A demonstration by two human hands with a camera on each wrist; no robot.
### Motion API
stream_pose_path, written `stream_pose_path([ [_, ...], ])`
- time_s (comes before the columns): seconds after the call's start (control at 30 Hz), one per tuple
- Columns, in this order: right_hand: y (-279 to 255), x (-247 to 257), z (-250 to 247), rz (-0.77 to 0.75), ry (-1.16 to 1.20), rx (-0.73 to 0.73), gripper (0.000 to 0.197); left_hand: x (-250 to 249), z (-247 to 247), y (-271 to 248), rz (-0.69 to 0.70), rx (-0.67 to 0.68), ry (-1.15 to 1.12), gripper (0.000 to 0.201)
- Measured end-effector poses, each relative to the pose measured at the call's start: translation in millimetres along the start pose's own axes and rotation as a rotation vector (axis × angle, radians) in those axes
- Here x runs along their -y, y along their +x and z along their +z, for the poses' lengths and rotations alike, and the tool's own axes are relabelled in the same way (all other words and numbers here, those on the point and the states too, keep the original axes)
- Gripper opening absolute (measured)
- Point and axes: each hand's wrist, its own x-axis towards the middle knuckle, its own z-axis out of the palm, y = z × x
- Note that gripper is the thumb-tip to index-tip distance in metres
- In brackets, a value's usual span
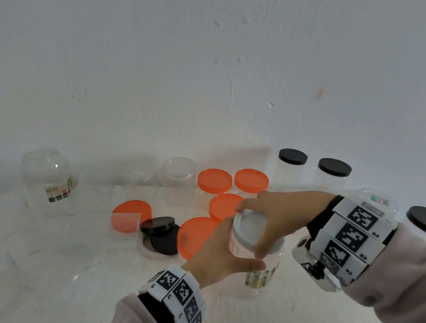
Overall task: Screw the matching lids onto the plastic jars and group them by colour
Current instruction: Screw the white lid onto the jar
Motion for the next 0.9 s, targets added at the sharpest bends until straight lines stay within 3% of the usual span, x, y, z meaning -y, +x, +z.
stream_pose_path([
  [0.13, 0.4, -0.9, -0.8, -0.059, -0.01, -0.007, 0.089, 1.3, 0.7, 0.4, 0.015, -0.014, 0.006, 0.088],
  [0.47, -6.0, -3.1, -8.5, -0.217, -0.056, 0.066, 0.094, 2.0, -0.8, 1.3, 0.081, 0.011, -0.022, 0.09],
  [0.73, -5.9, -3.8, -7.9, -0.213, -0.05, 0.078, 0.096, 5.6, -1.0, 1.0, 0.064, 0.014, -0.021, 0.094],
  [0.9, -0.5, -3.2, 0.3, -0.098, -0.006, 0.004, 0.084, 8.9, -0.2, 0.2, 0.021, -0.011, -0.014, 0.094],
])
